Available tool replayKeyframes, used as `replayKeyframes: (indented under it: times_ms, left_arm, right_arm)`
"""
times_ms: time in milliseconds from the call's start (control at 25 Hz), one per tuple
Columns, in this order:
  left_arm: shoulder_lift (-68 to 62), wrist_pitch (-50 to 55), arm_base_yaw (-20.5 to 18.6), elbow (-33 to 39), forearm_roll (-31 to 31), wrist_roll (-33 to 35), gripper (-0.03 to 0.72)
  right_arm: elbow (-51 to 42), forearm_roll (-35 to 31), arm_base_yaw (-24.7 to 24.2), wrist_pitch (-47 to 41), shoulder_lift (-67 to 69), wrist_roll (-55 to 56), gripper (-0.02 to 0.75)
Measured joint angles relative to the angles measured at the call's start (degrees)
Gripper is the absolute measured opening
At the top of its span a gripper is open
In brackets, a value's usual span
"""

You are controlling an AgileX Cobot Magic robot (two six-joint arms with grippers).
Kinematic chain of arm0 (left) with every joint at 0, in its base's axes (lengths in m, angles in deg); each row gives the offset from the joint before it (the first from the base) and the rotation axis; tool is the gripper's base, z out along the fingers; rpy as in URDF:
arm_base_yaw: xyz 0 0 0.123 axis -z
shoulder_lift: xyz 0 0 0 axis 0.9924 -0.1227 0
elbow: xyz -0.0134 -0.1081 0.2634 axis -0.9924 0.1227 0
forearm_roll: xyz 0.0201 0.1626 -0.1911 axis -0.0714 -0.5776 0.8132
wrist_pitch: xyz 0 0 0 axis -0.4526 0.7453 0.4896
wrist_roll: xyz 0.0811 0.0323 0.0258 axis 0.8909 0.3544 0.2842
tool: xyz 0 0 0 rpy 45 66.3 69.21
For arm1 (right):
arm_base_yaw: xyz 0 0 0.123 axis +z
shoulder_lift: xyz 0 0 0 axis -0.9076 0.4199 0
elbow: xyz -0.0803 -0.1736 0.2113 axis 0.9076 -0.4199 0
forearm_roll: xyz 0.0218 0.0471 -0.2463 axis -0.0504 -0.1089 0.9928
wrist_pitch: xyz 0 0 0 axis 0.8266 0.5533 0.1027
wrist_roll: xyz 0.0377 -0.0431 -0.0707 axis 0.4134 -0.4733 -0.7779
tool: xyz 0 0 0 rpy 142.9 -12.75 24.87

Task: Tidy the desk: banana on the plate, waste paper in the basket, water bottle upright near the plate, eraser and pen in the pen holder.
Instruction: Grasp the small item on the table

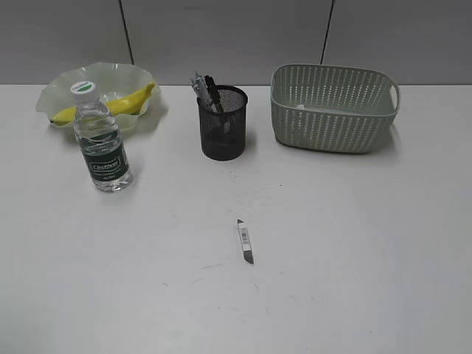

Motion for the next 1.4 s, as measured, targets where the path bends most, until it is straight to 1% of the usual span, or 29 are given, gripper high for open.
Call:
replayKeyframes:
  times_ms: [240,360,480,600,720,880,1040,1240,1320,1400]
  left_arm:
    - [-11.9,-2.0,0.0,-0.8,1.3,0.0,0.230]
    - [-18.1,-9.9,0.1,-1.8,3.9,0.0,0.230]
    - [-25.5,-22.5,0.1,-2.2,7.7,0.0,0.230]
    - [-36.8,-31.9,0.1,-2.6,16.3,0.0,0.230]
    - [-47.5,-35.3,0.1,-5.4,23.8,0.0,0.233]
    - [-62.4,-35.4,0.5,-13.8,30.1,0.0,0.237]
    - [-75.9,-31.7,3.5,-25.0,32.2,-1.1,0.242]
    - [-90.7,-23.3,6.9,-39.9,32.2,-9.0,0.279]
    - [-96.2,-18.9,7.8,-46.0,30.3,-12.5,0.293]
    - [-100.9,-13.7,8.9,-51.6,26.4,-16.3,0.315]
  right_arm:
    - [-2.8,0.0,0.0,0.2,-23.0,0.0,0.265]
    - [-3.4,0.3,0.0,-0.9,-31.3,0.0,0.265]
    - [-3.5,0.5,0.0,-1.8,-32.7,0.0,0.265]
    - [-3.9,0.3,0.0,-1.7,-32.7,0.0,0.265]
    - [-3.9,0.4,0.1,-1.7,-32.7,0.0,0.265]
    - [-3.9,0.3,0.1,-1.7,-32.8,0.0,0.265]
    - [-3.9,0.4,0.1,-1.7,-32.8,0.0,0.265]
    - [-3.9,0.4,0.1,-1.7,-32.8,0.0,0.265]
    - [-3.9,0.4,0.1,-1.7,-32.8,0.0,0.265]
    - [-3.9,0.4,0.1,-1.7,-32.8,0.0,0.265]
